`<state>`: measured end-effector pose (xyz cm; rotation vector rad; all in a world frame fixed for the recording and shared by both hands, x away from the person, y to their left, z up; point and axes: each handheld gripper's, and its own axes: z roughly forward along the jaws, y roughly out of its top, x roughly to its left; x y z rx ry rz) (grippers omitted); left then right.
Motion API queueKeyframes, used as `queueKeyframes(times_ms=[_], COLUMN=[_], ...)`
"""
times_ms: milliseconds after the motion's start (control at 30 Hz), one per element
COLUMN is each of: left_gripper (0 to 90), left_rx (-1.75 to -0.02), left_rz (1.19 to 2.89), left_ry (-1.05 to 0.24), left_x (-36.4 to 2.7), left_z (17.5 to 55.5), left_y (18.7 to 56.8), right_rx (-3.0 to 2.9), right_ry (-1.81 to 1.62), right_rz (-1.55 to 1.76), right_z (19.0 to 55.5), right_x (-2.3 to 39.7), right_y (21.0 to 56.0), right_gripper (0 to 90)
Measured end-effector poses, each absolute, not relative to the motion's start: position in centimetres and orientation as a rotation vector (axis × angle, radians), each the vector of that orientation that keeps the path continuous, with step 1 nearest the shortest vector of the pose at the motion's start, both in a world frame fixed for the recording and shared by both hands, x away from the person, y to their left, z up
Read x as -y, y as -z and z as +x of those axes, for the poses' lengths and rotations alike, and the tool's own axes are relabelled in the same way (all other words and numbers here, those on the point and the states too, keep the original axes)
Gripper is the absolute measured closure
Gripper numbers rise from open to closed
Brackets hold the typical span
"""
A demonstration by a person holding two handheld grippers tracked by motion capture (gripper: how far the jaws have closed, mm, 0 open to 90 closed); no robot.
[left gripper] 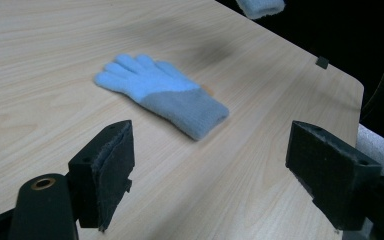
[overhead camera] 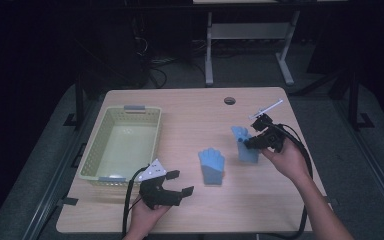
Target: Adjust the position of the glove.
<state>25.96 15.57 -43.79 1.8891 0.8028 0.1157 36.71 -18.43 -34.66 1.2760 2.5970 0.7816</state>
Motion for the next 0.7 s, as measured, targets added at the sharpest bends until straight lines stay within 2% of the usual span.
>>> queueKeyframes(times_ms=[700], left_gripper=[19.2], left_rx=[-0.799], left_rz=[1.895], left_ry=[-0.125], left_x=[-15.5], left_z=[26.0], left_y=[43.8], right_rx=[-2.667], right_ry=[-0.798], right_rz=[1.186], right_z=[36.0], right_x=[14.9], right_y=[35.3], right_gripper=[79.6])
